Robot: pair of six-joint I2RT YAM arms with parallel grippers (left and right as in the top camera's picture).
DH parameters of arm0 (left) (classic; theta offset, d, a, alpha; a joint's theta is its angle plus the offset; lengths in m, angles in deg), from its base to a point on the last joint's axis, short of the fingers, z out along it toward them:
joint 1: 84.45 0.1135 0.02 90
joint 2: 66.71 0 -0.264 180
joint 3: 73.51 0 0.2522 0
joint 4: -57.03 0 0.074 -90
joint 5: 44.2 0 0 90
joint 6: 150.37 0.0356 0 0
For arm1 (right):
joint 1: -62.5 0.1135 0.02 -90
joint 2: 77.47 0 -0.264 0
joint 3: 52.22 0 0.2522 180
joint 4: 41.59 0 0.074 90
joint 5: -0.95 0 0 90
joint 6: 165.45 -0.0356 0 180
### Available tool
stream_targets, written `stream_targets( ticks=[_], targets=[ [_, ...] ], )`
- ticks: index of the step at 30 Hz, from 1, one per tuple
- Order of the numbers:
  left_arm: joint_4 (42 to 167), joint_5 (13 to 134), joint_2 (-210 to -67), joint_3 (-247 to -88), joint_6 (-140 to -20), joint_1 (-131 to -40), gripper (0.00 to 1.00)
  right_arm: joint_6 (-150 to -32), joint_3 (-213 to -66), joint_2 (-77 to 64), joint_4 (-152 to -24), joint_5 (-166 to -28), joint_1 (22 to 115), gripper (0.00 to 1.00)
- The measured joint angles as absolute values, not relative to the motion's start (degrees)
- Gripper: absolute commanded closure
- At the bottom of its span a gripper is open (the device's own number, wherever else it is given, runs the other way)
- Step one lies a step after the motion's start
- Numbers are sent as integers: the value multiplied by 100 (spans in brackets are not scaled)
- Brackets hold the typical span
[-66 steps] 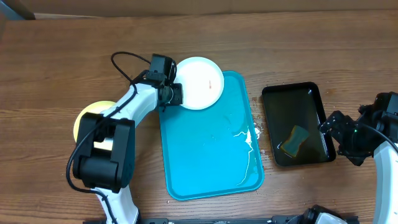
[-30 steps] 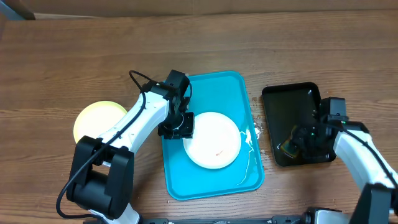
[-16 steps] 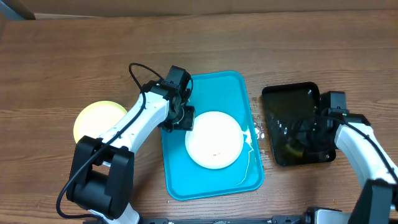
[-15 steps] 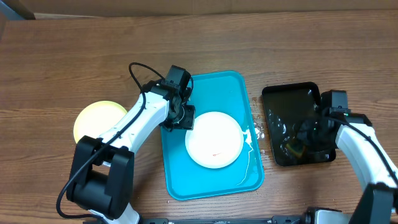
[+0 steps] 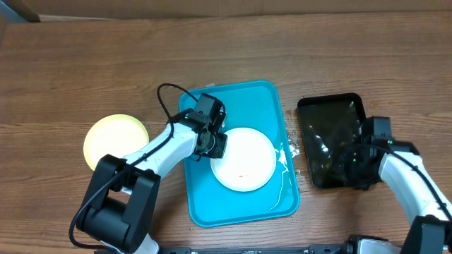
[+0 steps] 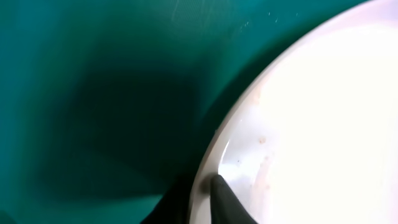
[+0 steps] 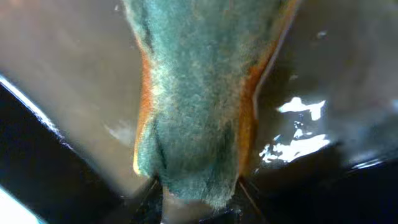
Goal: Clean dirty plates on tray and stack at the side
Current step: 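Dip the sponge in the water with the right gripper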
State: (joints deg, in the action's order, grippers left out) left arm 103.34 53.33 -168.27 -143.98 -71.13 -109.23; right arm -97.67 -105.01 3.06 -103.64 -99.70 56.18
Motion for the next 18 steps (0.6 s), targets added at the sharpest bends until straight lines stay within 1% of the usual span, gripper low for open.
stream_targets(
  ticks=[1, 2, 8, 9, 11, 13, 14, 15, 16, 18],
  targets=[
    [10354, 5335, -16814, -14387, -7111, -10916, 94, -9832, -10444, 306, -10268, -9977, 5618, 90],
    [10383, 5354, -16805, -14387, -7104, -10916, 95, -9896, -10413, 306, -10159, -9979, 5618, 96],
    [10719, 5650, -16768, -14387, -7467, -10916, 96, -9940, -10396, 306, -9295, -9997, 5618, 96],
    [10785, 5726, -16768, -14387, -7552, -10916, 95, -9885, -10418, 306, -9243, -9999, 5618, 96],
    [10964, 5879, -16768, -14383, -7802, -10916, 90, -9701, -10501, 306, -9247, -10005, 5618, 95],
    [11126, 5949, -16768, -14357, -8022, -10918, 84, -9470, -10647, 306, -9468, -10045, 5618, 88],
    [11202, 5982, -16768, -14337, -8129, -10918, 78, -9406, -10713, 306, -9634, -10073, 5618, 82],
    [11266, 6025, -16768, -14322, -8195, -10918, 73, -9319, -10780, 306, -9859, -10095, 5618, 73],
    [11307, 6065, -16768, -14322, -8278, -10918, 68, -9229, -10820, 306, -10036, -10086, 5618, 58],
    [11322, 6137, -16762, -14324, -8379, -10916, 59, -9236, -10839, 306, -10248, -10001, 5618, 48]
  ],
)
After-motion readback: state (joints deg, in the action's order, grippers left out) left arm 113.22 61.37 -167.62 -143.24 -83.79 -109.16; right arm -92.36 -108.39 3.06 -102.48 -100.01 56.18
